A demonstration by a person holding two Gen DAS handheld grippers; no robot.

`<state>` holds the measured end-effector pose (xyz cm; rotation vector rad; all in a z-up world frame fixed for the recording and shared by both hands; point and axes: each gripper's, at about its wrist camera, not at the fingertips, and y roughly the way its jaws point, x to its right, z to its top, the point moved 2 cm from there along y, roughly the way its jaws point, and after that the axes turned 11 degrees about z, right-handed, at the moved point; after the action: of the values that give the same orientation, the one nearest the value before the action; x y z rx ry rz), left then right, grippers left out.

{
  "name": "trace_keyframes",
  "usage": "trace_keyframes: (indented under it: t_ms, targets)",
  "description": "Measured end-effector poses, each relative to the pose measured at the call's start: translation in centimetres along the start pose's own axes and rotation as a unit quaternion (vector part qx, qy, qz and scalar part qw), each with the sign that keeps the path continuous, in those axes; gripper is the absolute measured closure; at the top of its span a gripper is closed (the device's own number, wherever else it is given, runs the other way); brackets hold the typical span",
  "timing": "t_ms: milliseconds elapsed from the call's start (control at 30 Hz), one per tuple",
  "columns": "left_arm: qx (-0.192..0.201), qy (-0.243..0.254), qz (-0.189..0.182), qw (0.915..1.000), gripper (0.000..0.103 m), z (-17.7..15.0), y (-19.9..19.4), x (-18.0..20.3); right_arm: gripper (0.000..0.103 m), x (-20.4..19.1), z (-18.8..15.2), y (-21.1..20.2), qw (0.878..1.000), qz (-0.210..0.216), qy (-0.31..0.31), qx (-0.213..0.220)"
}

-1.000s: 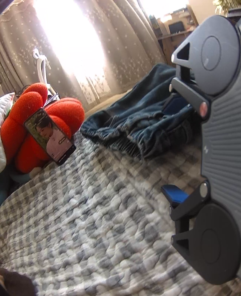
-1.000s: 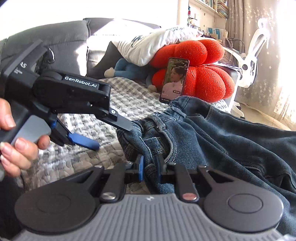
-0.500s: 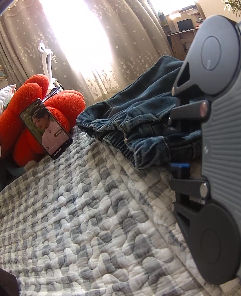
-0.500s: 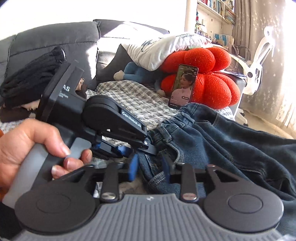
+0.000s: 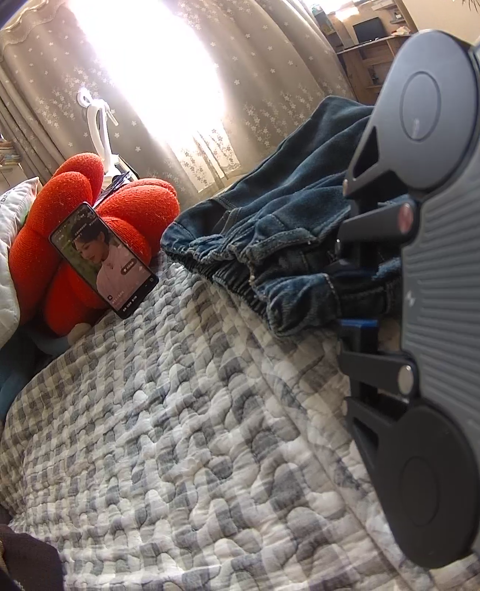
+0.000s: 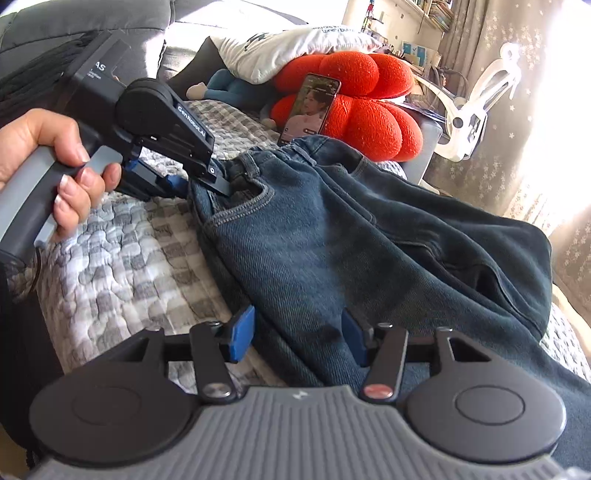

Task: Fold clothes

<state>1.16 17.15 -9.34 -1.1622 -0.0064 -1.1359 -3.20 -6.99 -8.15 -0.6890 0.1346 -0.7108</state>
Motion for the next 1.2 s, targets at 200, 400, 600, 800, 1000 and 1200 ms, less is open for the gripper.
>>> trace_keyframes:
  t_ms: [200, 400, 600, 800, 1000, 1200]
  targets:
    - [0.008, -0.008, 0.007, 0.9999, 0.087, 0.2, -0.4, -0.1, 0.077, -0.2, -0.2, 0.2, 1.000, 0.013, -0.012, 0.000]
    - [0.015, -0.035, -0.019, 0.9991, 0.088, 1.7, -2.2, -1.6, 0.089, 0.4, 1.9, 0.0, 0.997, 0.059, 0.038, 0.013]
    - [-0.005, -0.081, -0.021, 0.9965, 0.089, 4.3, -3.8, -4.9, 0.090, -2.0, 4.1, 0.1, 0.992, 0.123, 0.028, 0.018]
    - [-0.018, -0.078, -0.026, 0.9965, 0.089, 6.0, -6.6, -7.1, 0.090, -3.7, 5.7, -0.2, 0.982, 0.185, 0.037, 0.021]
    - [-0.050, -0.054, -0.017, 0.9971, 0.089, 5.9, -7.1, -9.8, 0.090, -5.6, 5.9, 0.8, 0.977, 0.213, 0.025, -0.005]
    - [-0.107, 0.040, 0.001, 0.9935, 0.070, 6.4, -4.5, -10.0, 0.085, -6.0, 5.7, 2.5, 0.976, 0.213, 0.015, -0.040]
